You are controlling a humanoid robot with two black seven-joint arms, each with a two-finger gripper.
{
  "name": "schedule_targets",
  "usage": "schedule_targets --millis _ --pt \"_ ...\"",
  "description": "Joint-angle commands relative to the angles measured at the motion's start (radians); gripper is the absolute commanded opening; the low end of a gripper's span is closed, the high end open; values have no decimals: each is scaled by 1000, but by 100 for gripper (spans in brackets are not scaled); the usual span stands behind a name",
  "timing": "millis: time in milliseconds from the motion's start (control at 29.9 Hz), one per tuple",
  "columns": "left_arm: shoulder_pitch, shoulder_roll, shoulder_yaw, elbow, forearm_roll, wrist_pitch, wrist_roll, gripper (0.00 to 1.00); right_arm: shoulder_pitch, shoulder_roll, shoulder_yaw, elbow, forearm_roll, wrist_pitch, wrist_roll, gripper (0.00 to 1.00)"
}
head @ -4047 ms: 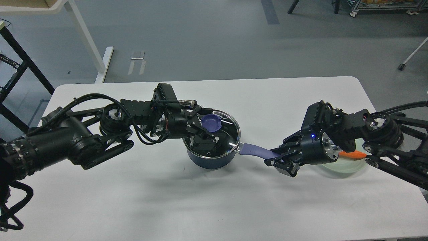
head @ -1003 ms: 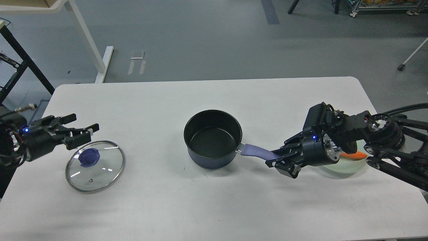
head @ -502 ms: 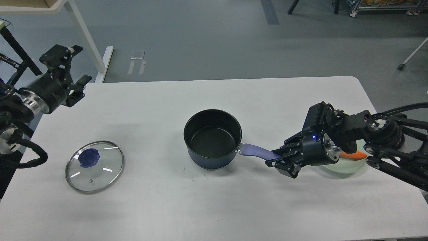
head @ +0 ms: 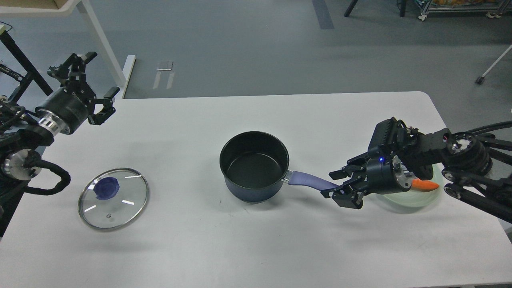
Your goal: Open pot lid
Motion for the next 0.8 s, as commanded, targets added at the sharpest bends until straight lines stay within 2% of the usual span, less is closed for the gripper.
schedule_targets --millis 0,100,201,401,569,769 --pt "2 -2 0 1 -1 -13 2 99 3 -43 38 19 90 -6 0 98" --pt "3 -2 0 1 -1 -26 7 99 1 -86 109 34 201 -7 0 98" --pt "3 -2 0 -1 -1 -29 10 99 -3 -139 178 33 404 -13 0 98" --pt "22 -6 -3 -18 -1 -30 10 99 -22 -199 200 4 1033 -81 0 99" --pt "23 -19 -4 -19 -1 -30 4 99 -112 -173 209 -18 1405 -219 0 99" --pt "25 -43 -23 -19 -1 -32 2 99 -236 -70 262 -20 1637 -349 0 99"
